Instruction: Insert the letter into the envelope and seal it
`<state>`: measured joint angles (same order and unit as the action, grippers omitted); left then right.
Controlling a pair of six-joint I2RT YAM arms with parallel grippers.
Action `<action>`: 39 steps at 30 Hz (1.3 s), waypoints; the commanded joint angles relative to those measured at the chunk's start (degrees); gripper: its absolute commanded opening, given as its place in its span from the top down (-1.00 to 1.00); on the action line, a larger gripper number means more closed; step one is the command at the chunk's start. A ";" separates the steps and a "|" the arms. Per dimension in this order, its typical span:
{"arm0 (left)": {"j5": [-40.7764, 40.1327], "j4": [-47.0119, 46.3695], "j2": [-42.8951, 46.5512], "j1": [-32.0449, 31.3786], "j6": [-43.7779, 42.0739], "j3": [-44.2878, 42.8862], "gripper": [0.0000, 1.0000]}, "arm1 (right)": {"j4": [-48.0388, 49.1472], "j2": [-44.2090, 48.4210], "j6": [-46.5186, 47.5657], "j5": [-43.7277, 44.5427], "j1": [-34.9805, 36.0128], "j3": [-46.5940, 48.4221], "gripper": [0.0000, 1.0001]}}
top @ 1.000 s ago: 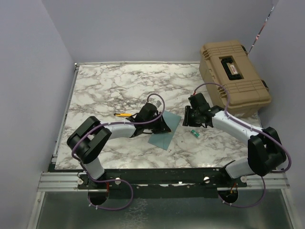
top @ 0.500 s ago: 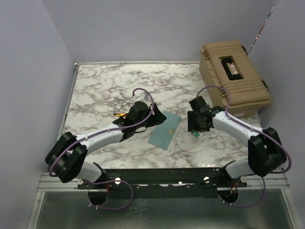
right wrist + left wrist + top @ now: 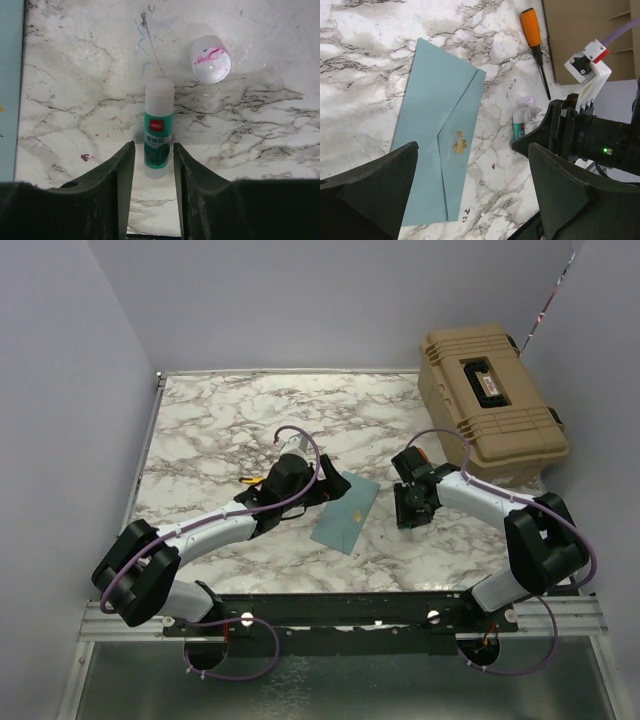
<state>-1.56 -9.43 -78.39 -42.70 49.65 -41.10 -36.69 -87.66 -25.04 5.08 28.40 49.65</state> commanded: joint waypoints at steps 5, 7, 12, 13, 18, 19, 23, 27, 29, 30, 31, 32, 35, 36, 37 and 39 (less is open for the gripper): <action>2.61 -3.15 -0.19 0.63 1.09 0.69 -0.83 | -1.79 0.01 -2.96 -3.20 -0.19 -2.87 0.27; 4.12 -4.14 -0.79 0.68 1.83 0.86 -0.81 | -0.48 0.42 -3.92 -3.15 -0.19 -3.81 0.33; 7.39 -7.03 -2.19 0.57 2.85 1.10 -0.78 | 5.57 1.54 -4.41 -3.98 -0.19 -6.08 0.80; 7.77 -7.28 -2.26 0.61 2.94 1.07 -0.79 | 7.34 2.68 -4.13 -4.61 -0.19 -6.59 0.85; 13.02 -11.45 -3.00 0.58 2.36 0.38 -0.90 | 16.65 12.32 -1.62 -12.67 -0.21 -8.52 0.95; 14.78 -12.95 -3.37 0.64 2.38 0.21 -0.92 | 19.09 14.33 -0.99 -15.83 -0.19 -8.89 0.95; 20.65 -18.20 -5.16 0.59 2.70 -1.26 -0.90 | 29.60 21.20 -0.13 -28.43 -0.19 -10.49 0.95; 23.89 -24.74 -5.51 0.52 3.62 -1.87 -0.54 | 35.65 22.62 -0.52 -36.48 -0.19 -9.36 0.96; 24.12 -26.87 -5.12 0.59 3.92 -2.13 -0.31 | 37.96 22.62 -0.56 -39.49 -0.19 -8.63 0.97; 24.21 -27.99 -4.82 0.56 4.04 -2.14 -0.21 | 38.79 22.76 -0.56 -40.68 -0.19 -8.45 0.97; 24.16 -28.84 -4.48 0.55 4.12 -2.14 -0.13 | 39.31 22.86 -0.56 -41.88 -0.19 -8.24 0.98; 24.24 -29.41 -4.26 0.57 4.08 -2.14 -0.04 | 39.41 22.85 -0.54 -42.75 -0.19 -7.87 0.98; 26.00 -30.14 -4.54 0.60 4.28 -2.38 0.21 | 40.15 23.18 -0.77 -44.32 -0.19 -6.96 0.99; 26.90 -30.36 -4.82 0.58 4.48 -2.40 0.28 | 40.46 23.35 -1.23 -44.41 -0.17 -6.79 0.99; 27.56 -30.52 -5.18 0.58 4.72 -2.34 0.33 | 40.79 23.47 -1.46 -44.68 -0.14 -6.58 0.99; 28.06 -30.69 -5.19 0.59 4.91 -1.96 0.47 | 40.95 23.41 -1.80 -44.87 -0.19 -5.82 0.99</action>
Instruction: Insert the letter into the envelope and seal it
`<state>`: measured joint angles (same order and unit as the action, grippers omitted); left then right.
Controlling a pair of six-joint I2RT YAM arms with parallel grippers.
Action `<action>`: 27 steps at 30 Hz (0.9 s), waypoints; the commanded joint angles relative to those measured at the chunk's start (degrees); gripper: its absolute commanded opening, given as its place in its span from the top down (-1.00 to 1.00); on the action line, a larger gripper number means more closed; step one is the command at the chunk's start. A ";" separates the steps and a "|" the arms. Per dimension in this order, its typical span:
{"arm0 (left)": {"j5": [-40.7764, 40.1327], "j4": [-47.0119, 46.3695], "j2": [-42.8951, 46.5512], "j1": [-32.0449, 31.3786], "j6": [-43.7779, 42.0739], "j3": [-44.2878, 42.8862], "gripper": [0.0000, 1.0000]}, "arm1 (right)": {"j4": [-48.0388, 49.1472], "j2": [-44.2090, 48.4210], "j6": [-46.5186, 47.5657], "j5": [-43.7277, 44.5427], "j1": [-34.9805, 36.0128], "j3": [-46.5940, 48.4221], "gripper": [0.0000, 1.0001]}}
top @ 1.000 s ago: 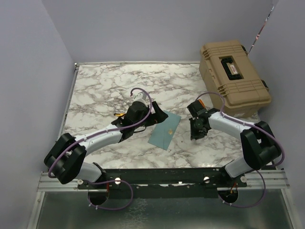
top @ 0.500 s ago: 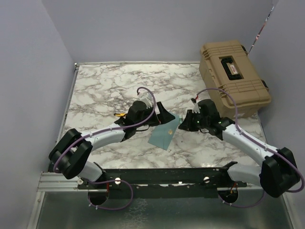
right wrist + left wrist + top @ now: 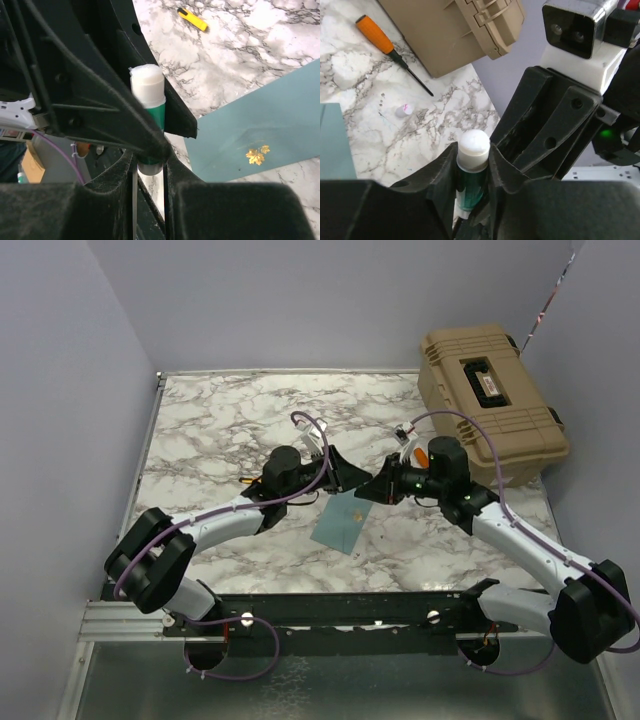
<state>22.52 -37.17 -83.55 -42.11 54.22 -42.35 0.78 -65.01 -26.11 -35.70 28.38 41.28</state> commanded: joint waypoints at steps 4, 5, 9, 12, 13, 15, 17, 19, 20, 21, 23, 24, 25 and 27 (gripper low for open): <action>3.46 -3.60 1.16 -0.07 0.44 0.10 0.47 | 4.10 1.70 -1.73 -0.96 -0.18 2.63 0.99; 3.18 -3.61 1.70 -0.05 0.52 0.34 0.35 | 4.26 1.99 -1.94 0.35 -0.18 2.51 0.99; 2.18 -3.61 3.51 -0.05 0.50 1.54 0.17 | 4.95 2.37 -2.76 2.55 -0.17 2.48 0.99; 2.24 -3.82 3.92 0.01 0.80 2.01 0.16 | 5.83 2.35 -3.33 2.85 -0.17 2.40 0.99; 2.21 -3.98 4.01 -0.01 0.89 2.13 0.20 | 6.25 2.35 -3.66 2.73 -0.17 2.26 0.99; 2.26 -4.41 4.01 -0.01 1.03 2.15 0.33 | 6.81 2.27 -4.13 2.42 -0.17 2.27 0.99; 2.31 -5.09 4.01 -0.07 1.15 2.20 0.53 | 7.16 2.17 -4.72 2.85 -0.17 2.23 0.99; 2.11 -5.93 4.32 -0.02 1.47 2.53 0.81 | 8.16 2.17 -5.53 3.13 -0.17 2.23 0.98; 1.95 -6.36 4.54 -0.02 1.47 2.70 0.99 | 8.22 2.10 -6.13 3.32 -0.17 2.29 0.96; 1.85 -6.87 4.81 0.00 1.42 2.91 1.00 | 8.40 2.09 -6.53 3.27 -0.17 2.40 0.86; 1.97 -8.01 5.34 0.08 1.10 2.85 1.00 | 9.54 2.38 -7.59 2.76 -0.17 2.11 0.45; 2.23 -8.72 5.59 0.13 0.81 2.61 1.00 | 10.84 2.85 -8.47 2.48 -0.17 1.49 0.22; 2.66 -9.62 5.79 0.25 0.65 2.28 1.00 | 12.71 3.48 -9.77 2.14 -0.17 0.53 0.01; 3.75 -11.75 6.10 0.65 0.49 1.49 1.00 | 18.16 5.05 -13.35 1.43 -0.17 -1.85 -0.23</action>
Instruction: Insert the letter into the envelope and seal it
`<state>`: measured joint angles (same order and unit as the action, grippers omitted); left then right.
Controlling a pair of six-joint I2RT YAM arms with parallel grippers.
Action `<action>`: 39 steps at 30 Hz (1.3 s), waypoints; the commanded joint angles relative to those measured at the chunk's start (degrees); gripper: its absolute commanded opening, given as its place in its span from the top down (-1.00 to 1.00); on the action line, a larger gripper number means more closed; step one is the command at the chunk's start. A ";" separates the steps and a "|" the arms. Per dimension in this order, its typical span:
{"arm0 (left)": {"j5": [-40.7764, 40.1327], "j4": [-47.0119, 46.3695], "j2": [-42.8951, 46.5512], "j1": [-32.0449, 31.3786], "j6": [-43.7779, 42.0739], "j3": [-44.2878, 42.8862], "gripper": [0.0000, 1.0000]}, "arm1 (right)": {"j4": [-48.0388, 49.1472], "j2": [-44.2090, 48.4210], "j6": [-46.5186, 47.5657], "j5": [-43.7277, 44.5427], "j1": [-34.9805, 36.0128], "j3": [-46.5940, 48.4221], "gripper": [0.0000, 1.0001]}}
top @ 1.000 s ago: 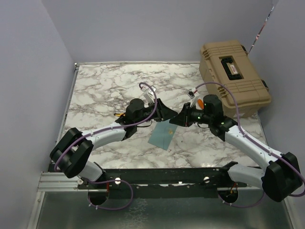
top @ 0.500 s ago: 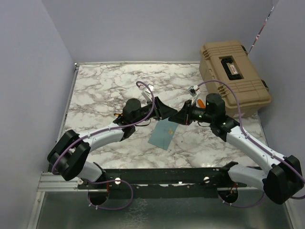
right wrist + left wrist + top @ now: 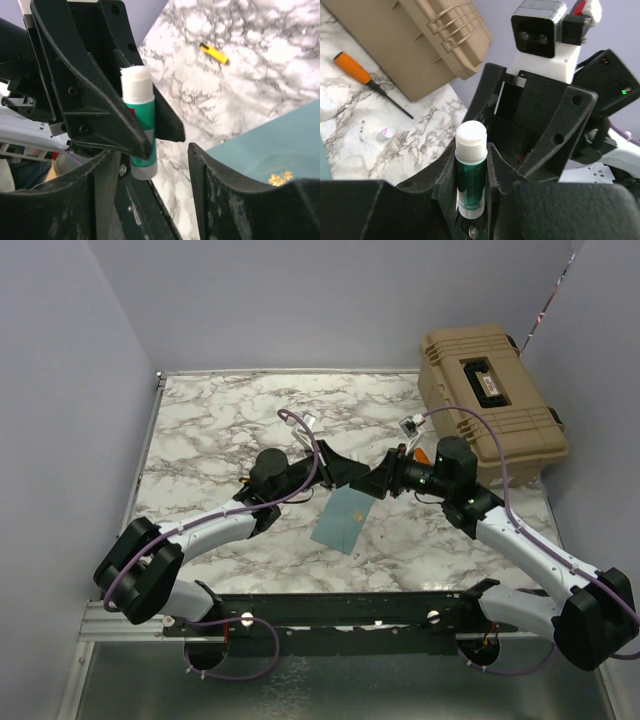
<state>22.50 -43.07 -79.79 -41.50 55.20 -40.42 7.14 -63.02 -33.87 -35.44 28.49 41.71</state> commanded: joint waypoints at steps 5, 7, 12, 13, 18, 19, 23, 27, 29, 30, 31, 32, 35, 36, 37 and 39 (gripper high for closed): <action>7.58 -12.02 2.44 0.74 0.60 -3.22 1.00 | 27.30 3.94 -15.83 -3.57 -0.28 -6.55 -0.33; 9.88 -13.96 2.05 0.80 1.92 -4.94 1.00 | 33.87 3.39 -19.45 -5.97 -0.28 -7.38 -0.33; 9.70 -15.79 1.53 1.19 6.77 -7.73 1.00 | 40.38 1.81 -24.64 -10.21 -0.28 -4.98 -0.14; 9.14 -15.86 1.60 1.27 7.27 -8.00 1.00 | 41.01 1.65 -25.25 -10.72 -0.28 -4.58 -0.03; 7.51 -15.91 2.27 1.64 8.15 -7.93 1.00 | 41.99 1.77 -26.36 -12.27 -0.28 -2.92 0.31; 7.62 -15.91 2.27 1.74 8.33 -7.85 1.00 | 41.53 1.94 -26.08 -12.03 -0.28 -2.63 0.35; 6.70 -15.91 2.50 1.71 8.74 -6.73 1.00 | 35.81 1.45 -22.78 -11.41 -0.28 0.33 0.76; 2.19 -13.61 3.24 1.73 8.41 -6.10 1.00 | 12.54 0.08 -5.93 -6.66 -0.23 8.66 0.99; -1.49 -9.91 3.93 1.72 7.33 -6.18 1.00 | 0.09 -1.40 5.25 -0.30 -0.13 13.48 0.99; -3.41 -7.67 4.20 1.72 6.68 -6.44 1.00 | -4.08 -2.30 10.44 3.77 -0.02 15.33 0.99; -5.31 -5.13 4.35 1.69 6.05 -6.92 1.00 | -6.53 -3.29 14.69 8.17 0.11 16.92 0.99; -7.26 -2.05 4.42 1.73 5.36 -7.74 1.00 | -10.24 -4.46 18.40 12.12 0.31 18.20 0.99; -13.13 7.28 3.92 1.69 4.12 -11.11 1.00 | -10.98 -7.66 26.86 25.00 1.57 20.39 0.99; -14.85 9.78 3.58 1.74 4.01 -12.34 1.00 | -10.17 -8.50 29.24 29.10 2.35 20.68 0.99; -16.66 13.06 3.25 1.72 3.98 -13.97 1.00 | -9.02 -9.53 32.15 32.64 3.28 20.84 0.99; -19.62 19.53 2.07 1.69 3.98 -17.50 1.00 | -5.97 -11.14 38.01 40.06 5.81 20.83 0.99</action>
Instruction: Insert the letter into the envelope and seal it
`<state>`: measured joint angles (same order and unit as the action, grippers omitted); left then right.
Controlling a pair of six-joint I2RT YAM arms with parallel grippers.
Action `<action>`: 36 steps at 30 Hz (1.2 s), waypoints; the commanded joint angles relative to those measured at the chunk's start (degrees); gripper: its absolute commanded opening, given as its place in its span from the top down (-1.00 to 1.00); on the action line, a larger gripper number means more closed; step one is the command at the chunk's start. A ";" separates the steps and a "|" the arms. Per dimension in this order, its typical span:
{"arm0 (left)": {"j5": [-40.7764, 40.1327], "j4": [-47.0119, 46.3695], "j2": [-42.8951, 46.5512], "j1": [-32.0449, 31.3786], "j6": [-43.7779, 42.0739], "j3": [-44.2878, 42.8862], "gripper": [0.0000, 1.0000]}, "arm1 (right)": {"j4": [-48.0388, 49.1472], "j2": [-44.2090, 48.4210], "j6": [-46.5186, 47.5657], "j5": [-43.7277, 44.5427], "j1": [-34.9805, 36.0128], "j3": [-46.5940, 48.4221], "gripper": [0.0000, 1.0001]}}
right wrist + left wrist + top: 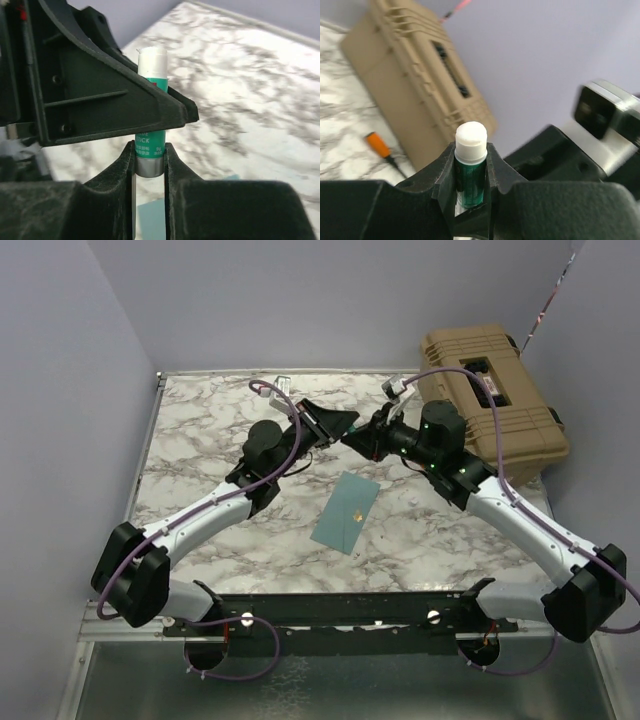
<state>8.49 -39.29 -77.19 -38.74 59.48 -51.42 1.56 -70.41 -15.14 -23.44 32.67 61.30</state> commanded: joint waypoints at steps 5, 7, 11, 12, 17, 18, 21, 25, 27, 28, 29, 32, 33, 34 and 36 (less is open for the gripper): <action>-11.01 32.04 -3.70 -0.81 -2.31 -16.17 1.00 | -2.08 -6.30 21.78 27.26 4.94 4.53 0.99; -9.26 37.13 -4.56 0.51 -6.08 -19.07 1.00 | -7.52 -5.44 16.72 19.45 4.80 8.17 0.70; 3.76 31.43 -3.03 6.66 -5.33 -13.82 1.00 | -8.91 -1.08 4.49 8.88 2.77 8.34 -0.53; 7.01 29.86 -2.78 8.11 -5.26 -12.79 1.00 | -8.94 -0.26 1.59 6.08 1.75 7.99 -0.59; 21.00 15.06 -1.07 11.68 -1.59 -7.38 1.00 | -3.17 3.05 -13.52 -5.44 -1.01 3.60 -0.71; 23.01 13.09 -0.97 11.89 -0.93 -6.97 1.00 | -2.19 3.31 -16.91 -7.18 -1.40 2.59 -0.71; 26.47 9.17 -0.35 11.93 0.31 -6.08 1.00 | 6.39 3.24 -28.17 -10.49 -2.27 -1.15 -0.71; 29.50 2.92 0.87 11.96 2.94 -4.28 1.00 | 11.97 1.89 -36.05 -10.85 -2.92 -3.85 -0.54; 30.53 0.88 1.19 11.97 3.92 -3.84 1.00 | 11.58 0.91 -36.31 -11.32 -3.28 -3.50 -0.37; 31.14 -0.21 1.31 11.97 4.30 -3.71 1.00 | 11.42 0.69 -36.29 -11.35 -3.43 -3.35 -0.31; 31.56 -0.98 1.33 11.94 4.74 -3.65 1.00 | 11.85 0.57 -36.34 -11.61 -3.52 -3.44 -0.27; 32.28 -2.35 1.49 11.91 5.79 -3.60 1.00 | 16.95 -0.10 -38.18 -14.14 -3.64 -4.38 -0.15; 32.22 -2.63 1.66 11.94 5.95 -3.60 1.00 | 18.96 -0.60 -39.12 -15.48 -3.64 -4.54 -0.06; 32.05 -2.90 1.75 11.94 6.13 -3.54 1.00 | 20.83 -1.28 -39.92 -16.81 -3.62 -4.53 0.00; 31.49 -3.23 1.91 11.95 6.34 -3.54 1.00 | 24.75 -2.56 -41.41 -19.71 -3.66 -4.81 0.19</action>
<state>38.11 -38.46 -76.88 -26.74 64.34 -55.70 15.94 -70.78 -51.86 -35.92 29.21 57.67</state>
